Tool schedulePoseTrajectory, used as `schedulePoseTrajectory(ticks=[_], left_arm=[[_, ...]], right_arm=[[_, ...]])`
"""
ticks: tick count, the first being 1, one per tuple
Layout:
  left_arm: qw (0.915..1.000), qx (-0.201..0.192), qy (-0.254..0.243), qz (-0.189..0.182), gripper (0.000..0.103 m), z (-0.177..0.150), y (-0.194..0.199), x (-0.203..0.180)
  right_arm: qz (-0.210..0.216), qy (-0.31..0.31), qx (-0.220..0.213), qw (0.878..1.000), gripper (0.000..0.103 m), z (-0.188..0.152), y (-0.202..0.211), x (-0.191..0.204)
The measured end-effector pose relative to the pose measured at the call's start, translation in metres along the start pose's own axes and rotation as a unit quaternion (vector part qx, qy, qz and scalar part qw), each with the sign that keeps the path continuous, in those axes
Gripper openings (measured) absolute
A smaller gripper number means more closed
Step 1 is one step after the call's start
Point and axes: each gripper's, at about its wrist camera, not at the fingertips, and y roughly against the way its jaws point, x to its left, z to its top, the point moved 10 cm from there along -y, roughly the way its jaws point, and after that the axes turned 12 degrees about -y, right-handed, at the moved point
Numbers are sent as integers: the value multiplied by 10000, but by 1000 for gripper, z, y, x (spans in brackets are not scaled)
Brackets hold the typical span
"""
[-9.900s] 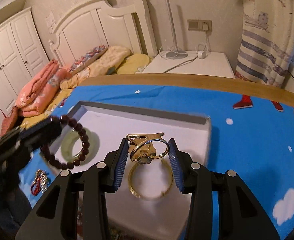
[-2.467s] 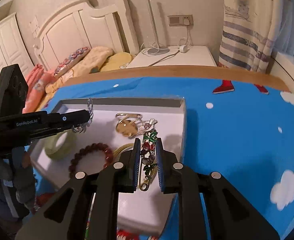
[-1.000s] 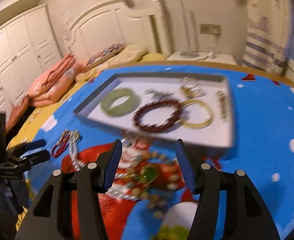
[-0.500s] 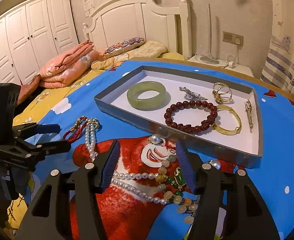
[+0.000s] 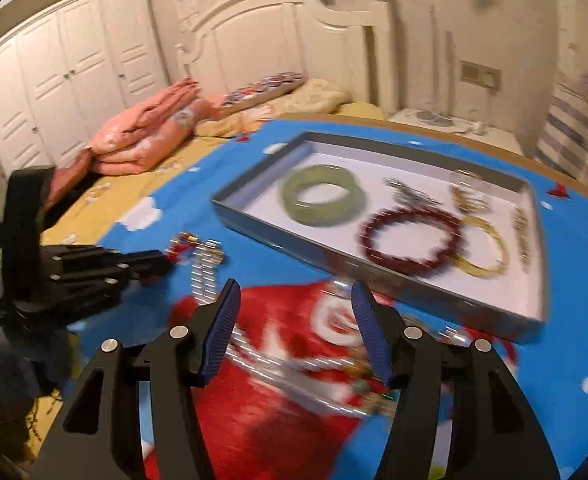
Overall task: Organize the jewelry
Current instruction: 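Grasp the red-and-gold bracelet with the left gripper while the right grasps a pearl strand, then carry the red bracelet into the box and open the left gripper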
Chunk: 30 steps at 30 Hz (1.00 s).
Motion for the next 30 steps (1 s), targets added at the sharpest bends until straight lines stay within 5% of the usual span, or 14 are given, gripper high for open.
schedulePoseTrajectory(ticks=[5, 11, 22, 25, 30], left_arm=[[9970, -225, 728, -108, 7, -4, 7, 22], [9975, -194, 677, -95, 7, -5, 7, 20], [9970, -3, 722, -293, 12, -9, -2, 17], [9974, 17, 664, -290, 12, -8, -3, 15], [9975, -6, 643, -281, 7, -7, -3, 14]], right_arm=[[357, 159, 393, 9985, 41, 4, -30, 41], [188, -36, 796, 9966, 27, 0, -68, 48], [29, -167, 889, 9959, 25, -2, -80, 47], [-16, 6, 865, 9962, 11, -4, -80, 52], [-13, 40, 633, 9980, 11, -2, -71, 53]])
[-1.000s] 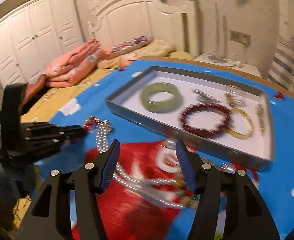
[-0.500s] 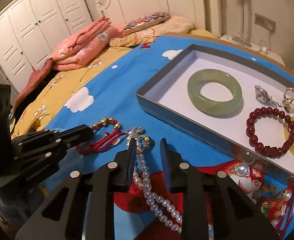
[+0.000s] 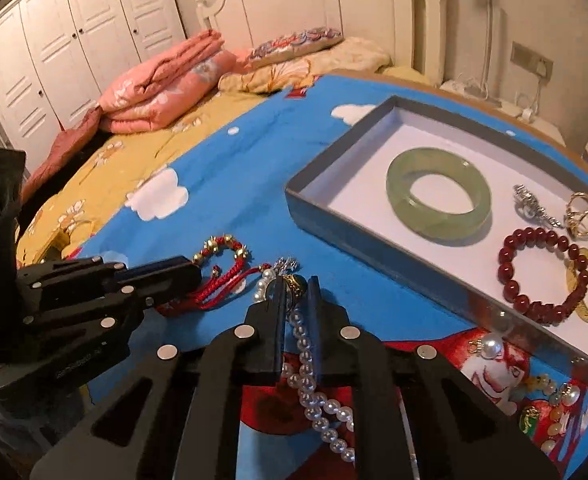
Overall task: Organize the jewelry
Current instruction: 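Carry the red bracelet into the box and open the left gripper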
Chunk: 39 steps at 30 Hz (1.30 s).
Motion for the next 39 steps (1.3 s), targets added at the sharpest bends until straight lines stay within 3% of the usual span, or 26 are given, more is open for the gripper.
schedulePoseTrajectory(ticks=[8, 20, 29, 39], left_arm=[[9998, -189, 67, 56, 7, 3, 7, 3], [9958, -605, -368, 587, 7, 15, 39, -10], [9917, -919, -735, 524, 7, 48, 61, -38], [9874, -1074, -1144, 221, 7, 95, 47, -78]], right_arm=[[204, -132, -181, 9995, 11, 0, 19, -5], [258, -306, -385, 9985, 11, -8, 47, -22], [259, -688, -664, 9951, 11, 2, 69, -52], [181, -983, -961, 9903, 11, 24, 85, -82]])
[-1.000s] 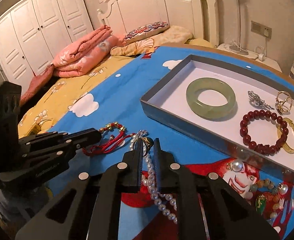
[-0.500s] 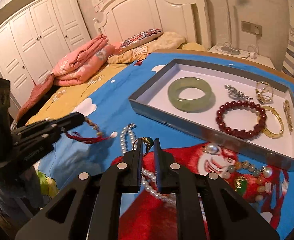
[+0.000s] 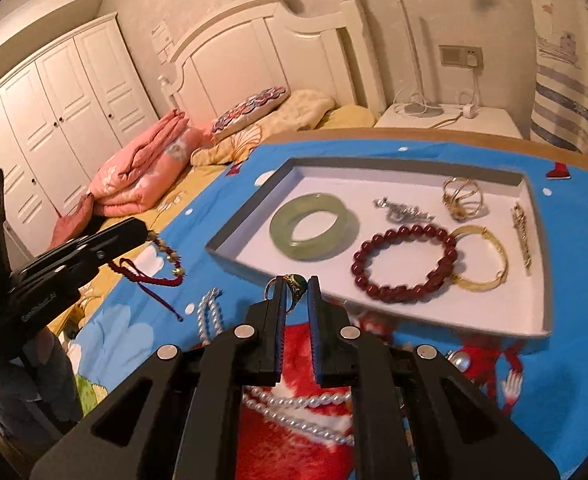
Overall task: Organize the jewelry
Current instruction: 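Carry the red bracelet into the box and open the left gripper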
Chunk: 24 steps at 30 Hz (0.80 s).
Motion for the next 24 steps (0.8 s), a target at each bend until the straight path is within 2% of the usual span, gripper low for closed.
schedulePoseTrajectory(ticks=[5, 12, 19, 24], left_arm=[[9998, -40, -160, -67, 7, 28, -26, -7], [9997, 3, -253, -63, 7, 65, -72, 2], [9988, 310, -376, 72, 7, 80, -135, 19], [9970, 586, -502, 83, 7, 78, -174, 25]], right_arm=[[-44, -54, -1, 10000, 11, 11, -10, -7], [-99, -103, 107, 9998, 11, 22, -33, -12], [-205, 4, 427, 9989, 11, 18, -59, -10], [-335, 159, 637, 9973, 11, 13, -74, -8]])
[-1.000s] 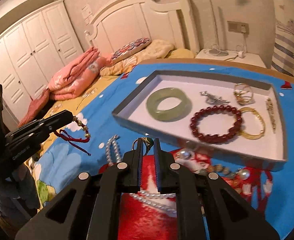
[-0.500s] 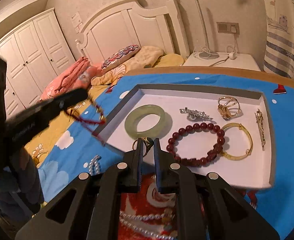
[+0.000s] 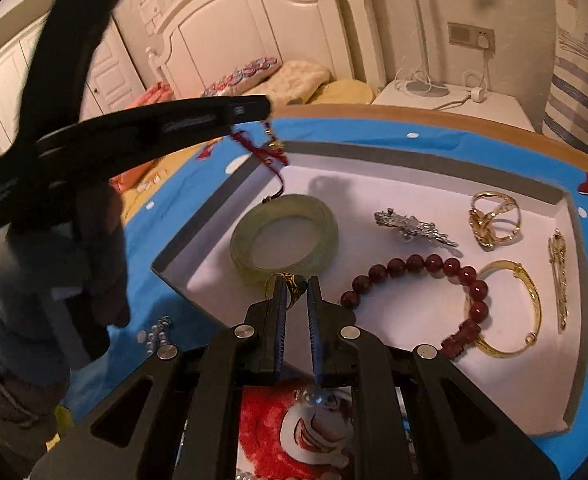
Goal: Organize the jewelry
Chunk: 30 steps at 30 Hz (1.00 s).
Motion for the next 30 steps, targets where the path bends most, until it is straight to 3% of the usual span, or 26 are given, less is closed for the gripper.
schedulePoseTrajectory(ticks=[10, 12, 14, 15, 17, 19, 23, 26, 30], left_arm=[[9981, 607, 17, -26, 8, -22, -43, 11], [9977, 668, 74, -12, 23, -23, -44, 15], [9980, 610, 135, -24, 53, -24, -40, 18], [9982, 574, 155, -6, 58, -24, -37, 18], [9985, 513, 185, -4, 70, -24, -29, 18], [9988, 448, 218, 33, 78, -25, -18, 21], [9986, 344, 316, 259, 85, -29, 10, 30], [9979, 214, 457, 395, 93, -35, 34, 40], [9958, 162, 729, 526, 93, -50, 65, 51]], right_arm=[[-290, 126, 395, 9987, 13, -2, -18, -2], [-263, 81, 404, 9988, 13, -1, -18, -3], [-238, 39, 418, 9988, 16, -1, -18, -4], [-237, 35, 421, 9988, 18, 0, -19, -6], [-232, 57, 457, 9987, 40, 2, -17, -6], [-178, 96, 431, 9989, 50, 1, -10, 0], [-121, 132, 176, 9997, 50, 6, 17, 7], [-157, 72, -42, 9998, 56, 8, 36, 2], [-114, -187, -357, 9991, 56, 10, 66, -12]])
